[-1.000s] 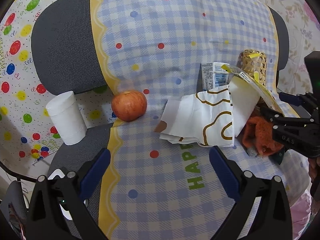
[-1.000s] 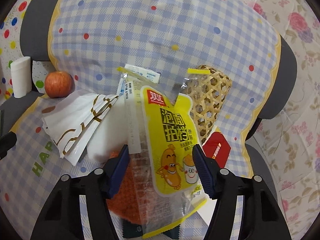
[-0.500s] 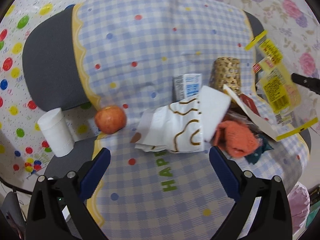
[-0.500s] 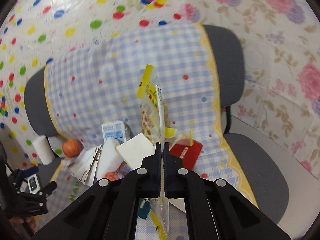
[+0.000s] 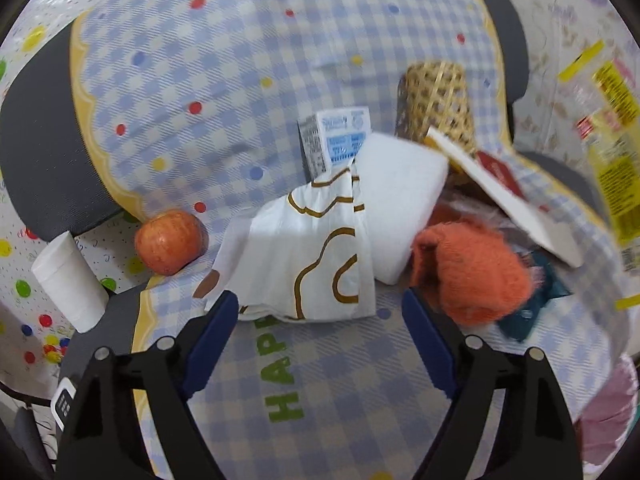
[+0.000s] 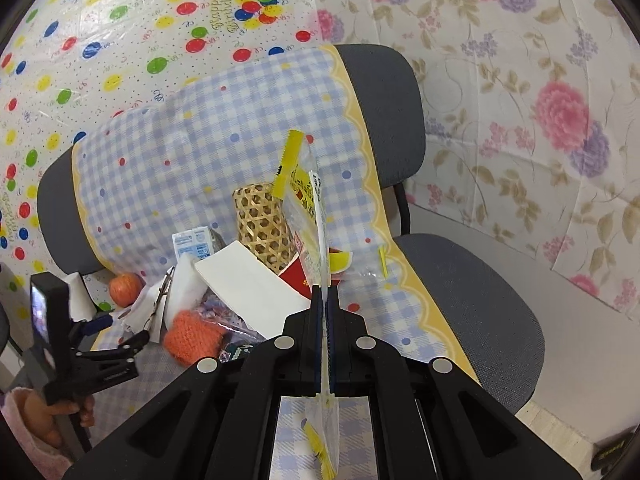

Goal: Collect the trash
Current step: 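Grasp the white paper bag with the left tool while the right tool holds the pouch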

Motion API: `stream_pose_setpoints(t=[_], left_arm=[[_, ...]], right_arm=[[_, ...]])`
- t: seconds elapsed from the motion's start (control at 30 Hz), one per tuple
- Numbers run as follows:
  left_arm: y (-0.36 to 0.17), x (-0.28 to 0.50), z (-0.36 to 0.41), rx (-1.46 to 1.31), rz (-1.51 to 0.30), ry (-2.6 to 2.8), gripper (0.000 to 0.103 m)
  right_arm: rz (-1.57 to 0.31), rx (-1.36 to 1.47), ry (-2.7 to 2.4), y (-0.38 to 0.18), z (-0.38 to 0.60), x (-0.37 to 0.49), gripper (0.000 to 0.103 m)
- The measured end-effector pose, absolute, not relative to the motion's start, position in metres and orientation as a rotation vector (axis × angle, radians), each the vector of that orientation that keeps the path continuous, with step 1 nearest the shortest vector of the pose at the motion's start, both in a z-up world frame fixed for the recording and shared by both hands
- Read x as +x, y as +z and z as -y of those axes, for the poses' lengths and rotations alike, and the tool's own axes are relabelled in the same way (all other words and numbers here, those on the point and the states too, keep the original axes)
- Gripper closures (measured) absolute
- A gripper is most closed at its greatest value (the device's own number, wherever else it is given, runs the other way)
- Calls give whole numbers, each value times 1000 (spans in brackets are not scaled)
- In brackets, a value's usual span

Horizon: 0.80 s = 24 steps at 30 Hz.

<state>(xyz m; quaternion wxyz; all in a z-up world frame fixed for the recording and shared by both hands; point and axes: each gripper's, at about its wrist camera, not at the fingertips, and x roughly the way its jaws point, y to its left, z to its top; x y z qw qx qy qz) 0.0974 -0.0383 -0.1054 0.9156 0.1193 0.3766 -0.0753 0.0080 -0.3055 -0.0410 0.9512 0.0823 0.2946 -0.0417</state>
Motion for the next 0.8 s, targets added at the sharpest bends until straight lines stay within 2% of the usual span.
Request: stream_pose_setpoints(t=[0.37,0.43,0.5,0.53,0.6,0.67,0.8], left_arm=[[-135,130,52,375,-822,-55,22],[-135,129,48,369,-815,-49,25],[-133,127,39,362,-807,-46,49],[-132,127,35,353,-808,-53,54],[-124,125,20,307,-804,-76,86],[-102,117,1,249,-747,-96,102],[-38,92,-29,122,-592,-148,103]], right_arm=[[-630,176,-74,-50,299,17,100],[-629,166,-77,-49,297,15,100],[-628,159,-80,-49,295,14,100],[-628,160,-80,-49,294,14,100],[-621,164,-79,-47,294,12,100],[-601,151,-86,-43,293,10,100],[-578,180,-89,-35,299,10,100]])
